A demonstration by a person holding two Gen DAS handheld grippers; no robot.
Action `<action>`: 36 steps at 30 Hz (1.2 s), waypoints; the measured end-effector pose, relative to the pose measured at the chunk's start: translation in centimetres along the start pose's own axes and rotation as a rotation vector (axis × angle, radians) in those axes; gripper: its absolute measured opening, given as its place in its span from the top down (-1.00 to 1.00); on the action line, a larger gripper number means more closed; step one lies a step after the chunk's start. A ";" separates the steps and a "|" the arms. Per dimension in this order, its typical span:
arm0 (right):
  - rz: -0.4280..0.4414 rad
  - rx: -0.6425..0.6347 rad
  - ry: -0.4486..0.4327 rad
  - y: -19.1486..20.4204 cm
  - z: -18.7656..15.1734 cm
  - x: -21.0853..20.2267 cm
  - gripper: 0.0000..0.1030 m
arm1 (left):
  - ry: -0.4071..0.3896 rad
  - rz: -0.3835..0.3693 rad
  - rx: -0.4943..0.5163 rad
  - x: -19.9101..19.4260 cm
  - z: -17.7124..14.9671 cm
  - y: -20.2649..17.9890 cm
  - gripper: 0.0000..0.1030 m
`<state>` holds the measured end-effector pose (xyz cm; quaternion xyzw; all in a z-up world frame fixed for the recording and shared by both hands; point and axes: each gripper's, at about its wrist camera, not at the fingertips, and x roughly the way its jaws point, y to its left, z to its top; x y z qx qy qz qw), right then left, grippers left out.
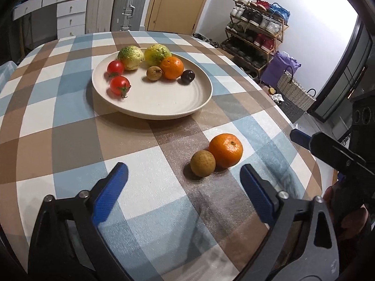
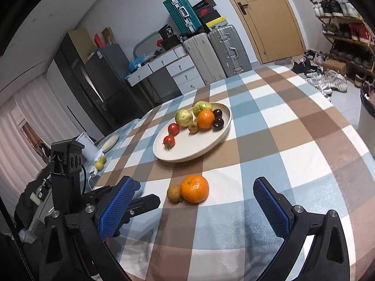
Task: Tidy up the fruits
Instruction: 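Grasp the last brown kiwi with the left tool, then grasp the last orange with the right tool while the left tool holds the kiwi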
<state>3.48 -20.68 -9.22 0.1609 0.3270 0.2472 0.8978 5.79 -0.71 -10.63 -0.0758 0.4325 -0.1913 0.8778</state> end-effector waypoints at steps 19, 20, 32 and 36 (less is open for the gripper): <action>0.045 0.034 0.049 -1.8 -0.5 2.1 -1.00 | 0.058 -0.102 0.049 2.5 0.7 -0.2 0.01; 0.048 0.033 0.051 -1.8 -0.6 2.2 -1.00 | 0.059 -0.108 0.053 2.5 0.7 -0.3 0.10; 0.055 0.031 0.058 -1.7 -0.7 2.4 -1.00 | 0.088 -0.153 0.088 3.0 0.3 -0.9 0.55; 0.052 0.036 0.062 -1.7 -0.7 2.5 -1.00 | 0.085 -0.164 0.084 2.9 0.3 -0.8 0.56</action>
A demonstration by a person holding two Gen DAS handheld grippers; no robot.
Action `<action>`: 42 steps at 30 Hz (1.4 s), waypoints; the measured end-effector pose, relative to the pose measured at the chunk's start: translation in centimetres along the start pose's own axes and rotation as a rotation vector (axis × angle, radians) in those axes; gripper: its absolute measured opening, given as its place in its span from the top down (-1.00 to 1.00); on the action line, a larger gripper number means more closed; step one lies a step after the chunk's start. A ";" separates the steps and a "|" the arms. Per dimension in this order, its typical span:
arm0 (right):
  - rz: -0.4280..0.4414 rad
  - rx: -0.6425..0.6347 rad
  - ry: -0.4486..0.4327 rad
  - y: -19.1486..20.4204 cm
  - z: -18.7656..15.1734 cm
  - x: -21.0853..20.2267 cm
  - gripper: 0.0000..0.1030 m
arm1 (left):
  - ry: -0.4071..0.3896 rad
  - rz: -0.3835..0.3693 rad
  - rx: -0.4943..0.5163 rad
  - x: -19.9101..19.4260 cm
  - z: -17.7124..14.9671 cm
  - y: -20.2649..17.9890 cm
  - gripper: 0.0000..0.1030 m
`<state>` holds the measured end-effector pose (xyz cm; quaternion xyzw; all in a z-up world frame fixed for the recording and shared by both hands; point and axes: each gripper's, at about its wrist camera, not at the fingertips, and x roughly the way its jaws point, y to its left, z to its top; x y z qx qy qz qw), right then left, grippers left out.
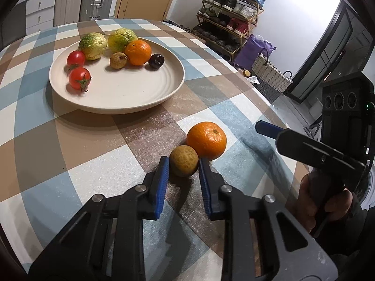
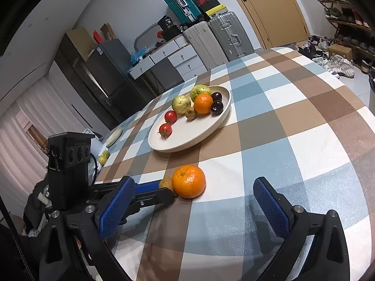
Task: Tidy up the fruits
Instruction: 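Grasp the last orange with the right tool while the left tool holds the kiwi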
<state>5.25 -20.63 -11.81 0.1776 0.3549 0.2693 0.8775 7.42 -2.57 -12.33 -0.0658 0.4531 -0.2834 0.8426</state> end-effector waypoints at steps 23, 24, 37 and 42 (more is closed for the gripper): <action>-0.056 -0.032 0.073 1.2 0.3 2.6 -1.00 | -0.105 0.030 -0.079 -4.9 -0.9 3.3 0.56; -0.059 -0.035 0.078 1.3 0.4 2.8 -1.00 | -0.109 0.033 -0.086 -5.2 -1.0 3.6 0.56; -0.126 -0.125 0.166 3.4 0.5 6.5 -0.48 | -0.140 0.013 -0.126 -7.1 -1.9 5.6 0.56; -0.165 -0.176 0.177 4.0 0.2 7.2 -0.03 | -0.150 0.011 -0.129 -7.4 -1.8 5.7 0.56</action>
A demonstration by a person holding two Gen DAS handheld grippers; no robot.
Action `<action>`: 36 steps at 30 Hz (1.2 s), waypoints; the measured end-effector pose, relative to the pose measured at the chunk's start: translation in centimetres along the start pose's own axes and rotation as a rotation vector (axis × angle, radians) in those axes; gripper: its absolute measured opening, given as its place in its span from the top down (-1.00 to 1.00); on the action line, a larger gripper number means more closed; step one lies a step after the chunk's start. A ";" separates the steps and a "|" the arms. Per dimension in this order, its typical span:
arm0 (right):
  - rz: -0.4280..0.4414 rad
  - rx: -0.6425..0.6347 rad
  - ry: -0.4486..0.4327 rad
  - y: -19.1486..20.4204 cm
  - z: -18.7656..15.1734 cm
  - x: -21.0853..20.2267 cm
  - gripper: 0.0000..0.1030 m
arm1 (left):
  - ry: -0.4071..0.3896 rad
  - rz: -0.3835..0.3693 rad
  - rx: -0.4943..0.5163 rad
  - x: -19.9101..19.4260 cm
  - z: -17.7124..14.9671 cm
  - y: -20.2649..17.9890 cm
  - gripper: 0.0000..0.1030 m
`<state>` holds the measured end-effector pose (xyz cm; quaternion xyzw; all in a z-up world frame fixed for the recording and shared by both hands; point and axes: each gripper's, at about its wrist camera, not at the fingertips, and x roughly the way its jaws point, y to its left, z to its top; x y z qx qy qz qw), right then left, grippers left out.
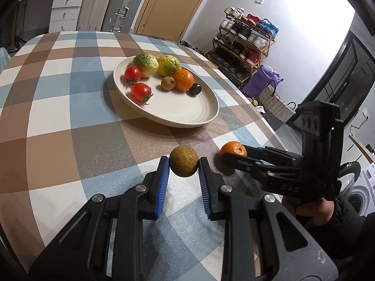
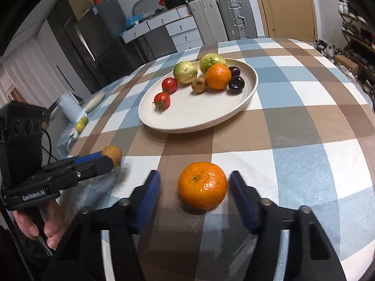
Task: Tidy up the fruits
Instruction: 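Grasp the last orange with the right tool while the left tool holds the kiwi, then carry both fruits onto the plate and open both tools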
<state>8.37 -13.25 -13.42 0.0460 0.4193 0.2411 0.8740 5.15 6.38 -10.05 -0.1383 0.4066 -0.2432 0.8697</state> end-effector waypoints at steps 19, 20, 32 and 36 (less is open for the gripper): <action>0.106 0.087 -0.085 -2.4 1.2 -1.8 0.20 | -0.033 0.046 0.033 0.9 3.3 -1.2 0.56; 0.113 0.088 -0.091 -2.5 1.5 -2.0 0.20 | -0.035 0.054 0.032 1.1 3.6 -1.2 0.56; 0.192 0.033 -0.128 -2.0 9.6 -1.0 0.20 | -0.013 0.093 0.008 6.0 8.4 -0.4 0.56; 0.205 0.021 -0.114 -1.3 12.6 1.0 0.20 | 0.003 0.094 0.000 7.7 9.6 0.2 0.56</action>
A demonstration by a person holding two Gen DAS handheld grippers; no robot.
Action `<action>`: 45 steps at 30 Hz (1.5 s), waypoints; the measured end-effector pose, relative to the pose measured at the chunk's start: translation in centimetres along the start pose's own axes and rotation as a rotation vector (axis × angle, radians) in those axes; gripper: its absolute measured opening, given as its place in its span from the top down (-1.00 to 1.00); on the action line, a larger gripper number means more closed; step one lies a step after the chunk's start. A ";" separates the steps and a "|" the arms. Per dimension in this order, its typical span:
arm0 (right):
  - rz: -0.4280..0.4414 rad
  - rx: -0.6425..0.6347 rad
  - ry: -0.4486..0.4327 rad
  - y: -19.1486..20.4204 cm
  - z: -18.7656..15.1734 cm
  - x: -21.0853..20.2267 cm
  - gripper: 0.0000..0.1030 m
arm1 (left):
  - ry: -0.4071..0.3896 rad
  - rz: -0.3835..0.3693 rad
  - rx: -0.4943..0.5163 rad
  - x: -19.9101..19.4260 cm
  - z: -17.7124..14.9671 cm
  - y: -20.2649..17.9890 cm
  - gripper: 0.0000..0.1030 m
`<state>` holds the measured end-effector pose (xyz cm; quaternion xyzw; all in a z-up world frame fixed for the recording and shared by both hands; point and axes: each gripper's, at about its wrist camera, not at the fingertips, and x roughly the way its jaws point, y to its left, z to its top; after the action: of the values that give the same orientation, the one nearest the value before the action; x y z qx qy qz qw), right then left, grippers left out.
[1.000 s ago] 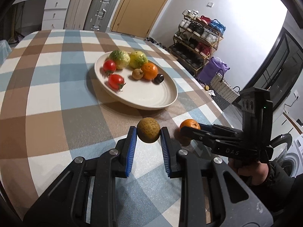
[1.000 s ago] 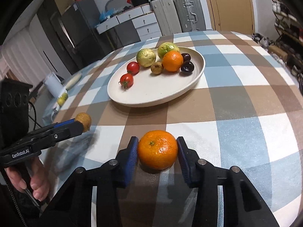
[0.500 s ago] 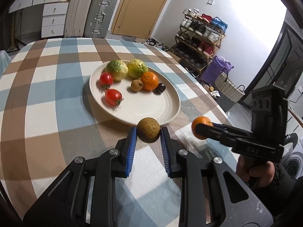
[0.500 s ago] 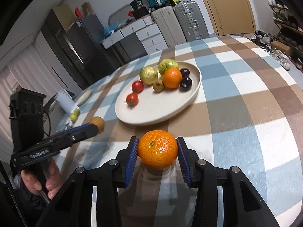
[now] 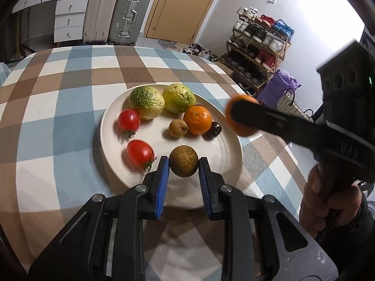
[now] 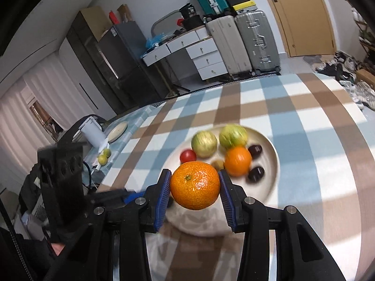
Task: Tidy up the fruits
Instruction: 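Carry both fruits onto the plate and open both tools, then withdraw both tools from the plate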
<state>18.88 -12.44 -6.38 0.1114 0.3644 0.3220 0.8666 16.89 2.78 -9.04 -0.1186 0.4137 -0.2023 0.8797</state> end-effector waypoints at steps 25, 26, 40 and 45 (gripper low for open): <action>0.000 0.023 0.177 -0.9 2.2 9.2 -0.05 | 0.083 0.016 -0.007 4.2 1.4 1.5 0.48; 0.006 0.025 0.165 -0.9 2.3 8.9 -0.14 | 0.085 0.021 -0.005 4.2 1.4 1.5 0.38; -0.015 0.066 -0.055 -1.4 1.4 0.0 -0.80 | -0.003 0.066 -0.010 -0.9 1.0 -0.5 -0.46; -0.033 0.044 -0.132 -0.2 0.1 -3.7 -0.94 | -0.063 0.108 0.003 -4.2 0.3 -2.0 -0.59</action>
<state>17.11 -14.92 -4.35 0.1452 0.3152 0.2915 0.8914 14.25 2.91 -5.24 -0.1010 0.3912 -0.1516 0.9021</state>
